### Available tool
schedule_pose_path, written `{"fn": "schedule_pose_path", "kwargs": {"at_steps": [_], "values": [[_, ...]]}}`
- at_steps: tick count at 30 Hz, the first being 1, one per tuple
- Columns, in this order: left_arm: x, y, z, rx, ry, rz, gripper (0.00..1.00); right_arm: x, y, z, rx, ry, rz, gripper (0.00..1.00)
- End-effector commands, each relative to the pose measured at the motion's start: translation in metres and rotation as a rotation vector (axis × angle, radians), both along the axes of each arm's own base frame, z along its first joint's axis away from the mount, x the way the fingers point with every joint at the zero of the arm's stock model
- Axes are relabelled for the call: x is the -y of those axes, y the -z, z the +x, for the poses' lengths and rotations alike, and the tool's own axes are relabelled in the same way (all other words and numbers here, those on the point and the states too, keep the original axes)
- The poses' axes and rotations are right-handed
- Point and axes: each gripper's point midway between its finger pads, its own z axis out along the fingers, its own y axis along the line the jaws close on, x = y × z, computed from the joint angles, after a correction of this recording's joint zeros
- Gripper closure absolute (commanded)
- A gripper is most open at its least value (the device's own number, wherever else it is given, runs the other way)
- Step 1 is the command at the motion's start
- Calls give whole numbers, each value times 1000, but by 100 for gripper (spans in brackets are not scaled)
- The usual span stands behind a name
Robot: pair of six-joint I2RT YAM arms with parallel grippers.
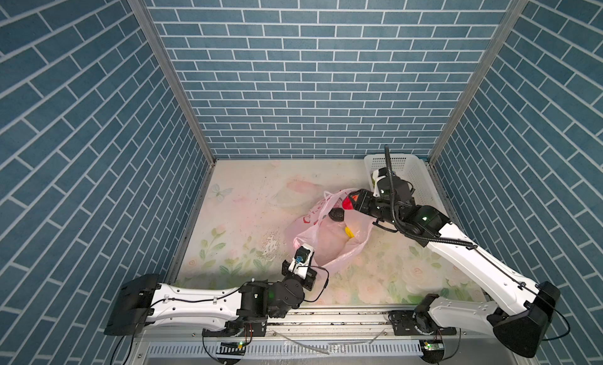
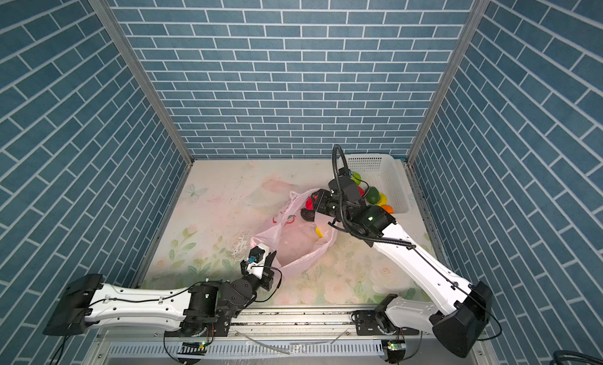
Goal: Untie the knot of the plastic bag and take out the fruit
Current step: Pick up the fruit from the plastic bag, then place the fruit in the basket.
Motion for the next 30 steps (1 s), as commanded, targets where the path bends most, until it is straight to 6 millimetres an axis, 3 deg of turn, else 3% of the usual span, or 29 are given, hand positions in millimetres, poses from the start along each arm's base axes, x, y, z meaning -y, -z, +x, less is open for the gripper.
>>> {"fn": "schedule_pose_path", "kwargs": {"at_steps": [1, 6, 11, 15, 23, 27, 30], "values": [[-2, -2, 1, 9, -9, 6, 97, 24, -30, 14, 68, 14, -24, 59], [-1, -2, 1, 9, -5, 10, 97, 72, -48, 48, 123, 134, -33, 59], [-1, -2, 0, 9, -1, 13, 97, 121, -39, 83, 120, 253, -24, 59], [-1, -2, 0, 11, 0, 15, 97, 152, -9, 112, 70, 323, -36, 59], [0, -5, 0, 19, 5, 29, 97, 200, 76, 174, -60, 399, -157, 59], [-2, -7, 0, 21, 2, 30, 97, 218, 106, 190, -120, 427, -212, 59], [-2, -8, 0, 21, 2, 30, 97, 230, 118, 195, -137, 458, -218, 58]]}}
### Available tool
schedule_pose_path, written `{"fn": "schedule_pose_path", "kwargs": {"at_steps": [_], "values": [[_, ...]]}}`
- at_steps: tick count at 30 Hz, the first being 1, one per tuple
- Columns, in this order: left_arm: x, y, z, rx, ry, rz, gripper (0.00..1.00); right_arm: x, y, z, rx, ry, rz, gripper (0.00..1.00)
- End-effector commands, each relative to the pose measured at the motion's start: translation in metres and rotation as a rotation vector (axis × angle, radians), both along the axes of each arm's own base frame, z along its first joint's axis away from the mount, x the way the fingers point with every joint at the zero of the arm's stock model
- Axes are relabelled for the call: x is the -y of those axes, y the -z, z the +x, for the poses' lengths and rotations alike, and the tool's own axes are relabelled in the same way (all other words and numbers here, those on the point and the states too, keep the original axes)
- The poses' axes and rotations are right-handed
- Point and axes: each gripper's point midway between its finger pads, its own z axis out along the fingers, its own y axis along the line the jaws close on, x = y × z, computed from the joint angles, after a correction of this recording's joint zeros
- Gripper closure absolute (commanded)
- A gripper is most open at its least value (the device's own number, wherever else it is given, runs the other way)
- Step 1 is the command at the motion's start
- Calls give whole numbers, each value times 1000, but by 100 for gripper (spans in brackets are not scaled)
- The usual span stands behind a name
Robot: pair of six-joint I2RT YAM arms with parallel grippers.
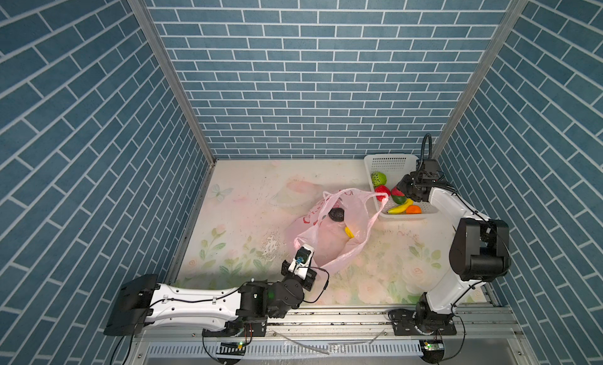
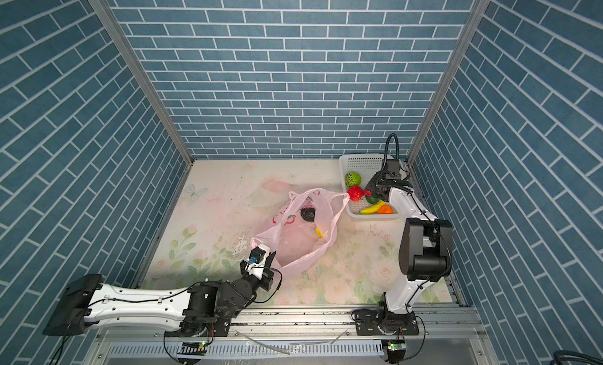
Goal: Untie the knot of the plastic bag and take out the fruit
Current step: Place the fruit in the basket, then pick up the fruit from the plastic bag.
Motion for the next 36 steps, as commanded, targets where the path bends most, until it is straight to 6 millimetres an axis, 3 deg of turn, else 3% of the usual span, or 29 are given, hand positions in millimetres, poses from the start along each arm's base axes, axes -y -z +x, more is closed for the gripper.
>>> {"fn": "schedule_pose_path", "kwargs": {"at_steps": [1, 4, 7, 14, 23, 30, 36], "values": [[0, -9, 0, 9, -4, -1, 97, 15, -34, 23, 100, 12, -50, 55], [0, -9, 0, 10, -3, 2, 97, 21, -30, 22, 72, 24, -69, 35], [0, -9, 0, 10, -2, 3, 97, 23, -29, 20, 57, 23, -83, 23], [0, -10, 1, 12, -3, -1, 97, 24, -44, 11, 83, 30, -94, 19], [1, -15, 1, 24, 1, 4, 97, 12, -92, -17, 151, -25, -82, 19], [3, -16, 1, 27, 4, 6, 97, -17, -134, -52, 189, -138, -49, 19], [5, -21, 0, 42, 12, 21, 97, -79, -184, -95, 236, -358, -9, 19]]}}
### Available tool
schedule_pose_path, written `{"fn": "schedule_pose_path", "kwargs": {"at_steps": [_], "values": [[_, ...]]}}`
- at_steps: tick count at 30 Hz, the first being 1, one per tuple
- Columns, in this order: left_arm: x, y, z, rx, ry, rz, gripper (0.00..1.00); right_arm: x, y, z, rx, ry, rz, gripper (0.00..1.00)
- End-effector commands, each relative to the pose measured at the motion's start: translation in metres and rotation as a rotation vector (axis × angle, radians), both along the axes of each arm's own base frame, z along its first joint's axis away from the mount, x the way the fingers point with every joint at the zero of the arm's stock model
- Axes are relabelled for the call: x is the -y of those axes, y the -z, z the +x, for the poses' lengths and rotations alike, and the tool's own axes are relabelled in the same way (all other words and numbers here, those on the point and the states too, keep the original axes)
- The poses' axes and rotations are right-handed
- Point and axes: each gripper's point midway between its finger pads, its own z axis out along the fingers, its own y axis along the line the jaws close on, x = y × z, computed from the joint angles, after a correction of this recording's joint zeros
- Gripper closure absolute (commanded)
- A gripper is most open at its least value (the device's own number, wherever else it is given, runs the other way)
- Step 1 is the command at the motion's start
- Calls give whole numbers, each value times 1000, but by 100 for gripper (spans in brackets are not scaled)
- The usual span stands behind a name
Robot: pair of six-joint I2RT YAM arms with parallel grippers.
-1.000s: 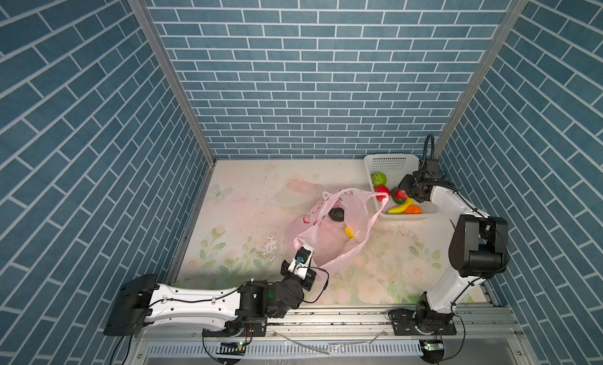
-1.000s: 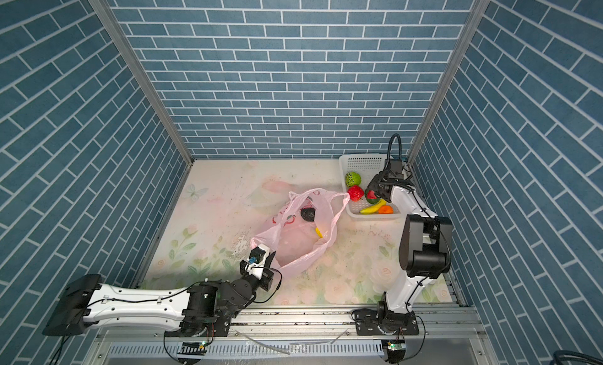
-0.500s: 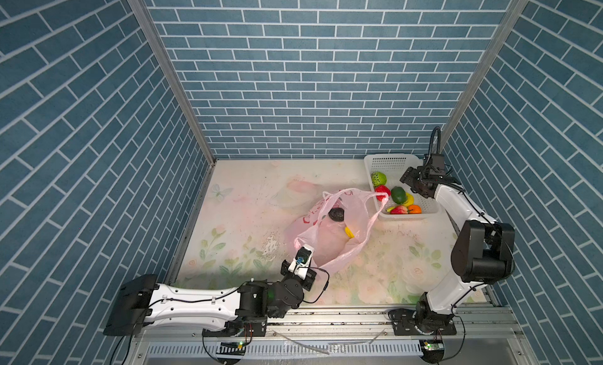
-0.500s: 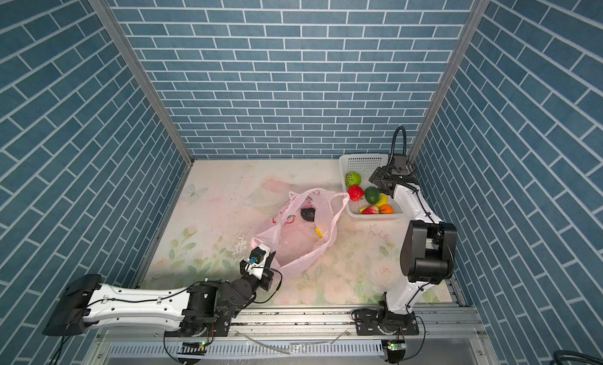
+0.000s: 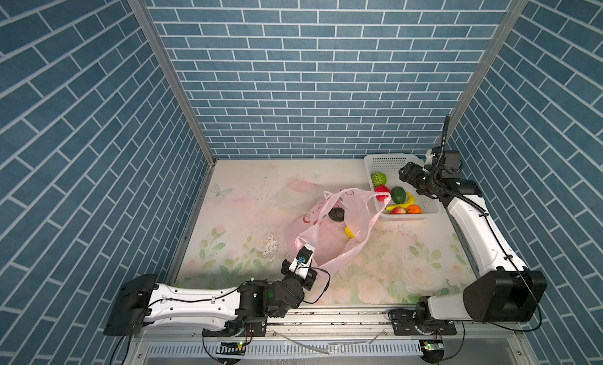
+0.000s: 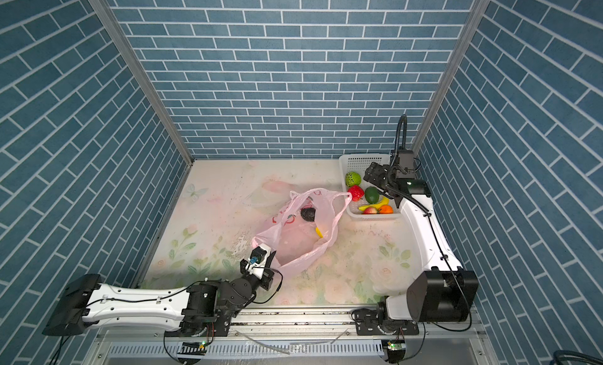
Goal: Untie the knot of the plastic bag and take out the fruit
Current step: Pick up the fruit from the plastic bag.
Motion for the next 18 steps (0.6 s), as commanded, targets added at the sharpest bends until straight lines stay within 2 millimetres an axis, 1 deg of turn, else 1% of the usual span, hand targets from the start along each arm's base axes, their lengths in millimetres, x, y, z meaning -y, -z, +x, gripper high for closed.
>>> {"fn": "schedule_pose_path", "kwargs": {"at_steps": [1, 5, 8, 10, 14, 18], "values": [[4, -15, 0, 18, 4, -10, 97, -39, -43, -34, 36, -172, -14, 20], [5, -18, 0, 26, 9, -1, 97, -78, -62, -68, 39, -302, -13, 21], [5, -18, 0, 29, 10, 3, 97, -100, -69, -92, 30, -376, -23, 21], [5, -20, 0, 29, 15, 0, 97, -116, -70, -107, 21, -426, -11, 22], [7, -22, 0, 38, 18, 7, 97, -149, -61, -129, -19, -530, -9, 23], [9, -25, -1, 46, 26, 10, 97, -181, -45, -144, -64, -613, -23, 24]]}}
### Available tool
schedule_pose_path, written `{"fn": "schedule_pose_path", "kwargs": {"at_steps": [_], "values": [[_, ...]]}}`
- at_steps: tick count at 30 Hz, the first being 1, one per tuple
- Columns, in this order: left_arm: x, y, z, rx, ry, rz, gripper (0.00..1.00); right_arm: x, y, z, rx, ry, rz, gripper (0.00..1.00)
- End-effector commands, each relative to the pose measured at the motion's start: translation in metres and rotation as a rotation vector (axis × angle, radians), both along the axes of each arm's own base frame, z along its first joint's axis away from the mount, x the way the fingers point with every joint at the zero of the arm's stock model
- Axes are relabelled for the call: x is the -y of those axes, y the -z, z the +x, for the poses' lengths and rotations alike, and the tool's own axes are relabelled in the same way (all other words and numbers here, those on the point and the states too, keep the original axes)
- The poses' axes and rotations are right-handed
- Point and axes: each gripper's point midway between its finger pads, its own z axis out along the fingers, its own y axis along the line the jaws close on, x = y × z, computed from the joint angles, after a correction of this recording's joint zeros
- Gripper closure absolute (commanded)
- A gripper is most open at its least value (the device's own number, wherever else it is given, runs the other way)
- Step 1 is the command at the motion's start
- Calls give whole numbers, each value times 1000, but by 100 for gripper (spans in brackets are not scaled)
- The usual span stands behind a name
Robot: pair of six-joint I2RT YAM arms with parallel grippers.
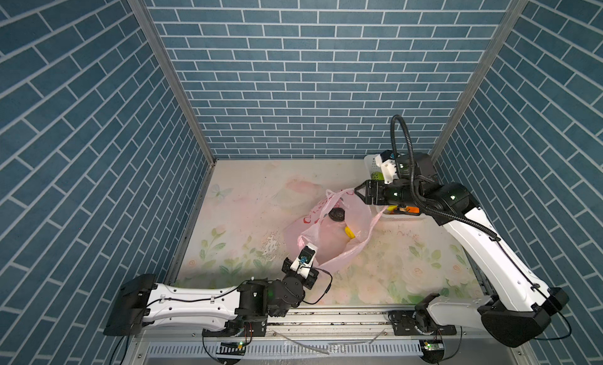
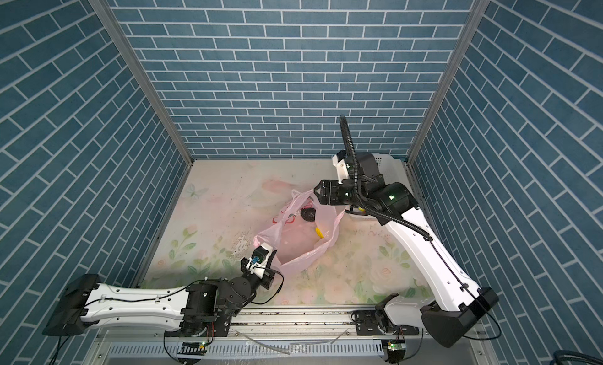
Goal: Untie the knot of the plastic bag and take out the fruit
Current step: Pick up the fruit from the plastic bag.
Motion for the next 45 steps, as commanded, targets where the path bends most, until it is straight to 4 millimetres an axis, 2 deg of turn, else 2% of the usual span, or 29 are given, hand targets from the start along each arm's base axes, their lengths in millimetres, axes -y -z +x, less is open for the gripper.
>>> {"fn": "schedule_pose_path", "kwargs": {"at_steps": [1, 5, 15, 19, 24, 28, 32, 36, 39, 42, 45], "values": [[6, -15, -1, 15, 14, -14, 97, -19, 12, -13, -42, -51, -28, 25], [7, -17, -1, 17, 18, -18, 97, -41, 36, -18, -74, -98, -80, 27], [7, -26, 0, 42, 18, -36, 97, -67, 142, -28, -198, -109, -164, 33], [8, -27, -1, 46, 22, -40, 97, -77, 179, -28, -222, -72, -167, 36], [9, -28, -1, 49, 24, -46, 97, -95, 213, -17, -278, -9, -111, 38], [11, -28, -2, 45, 34, -54, 97, -102, 240, 2, -279, 80, -117, 39], [14, -22, -3, 31, 44, -46, 97, -94, 260, 30, -237, 215, -179, 36], [15, -15, -5, 3, 56, -50, 97, -68, 272, 53, -201, 355, -272, 32], [18, -8, -8, -17, 75, -39, 97, -46, 281, 61, -250, 433, -294, 30], [21, -3, -11, -31, 90, -19, 97, -27, 282, 65, -277, 487, -295, 28], [24, 4, -14, -48, 100, -9, 97, -11, 274, 70, -253, 512, -344, 23]]}}
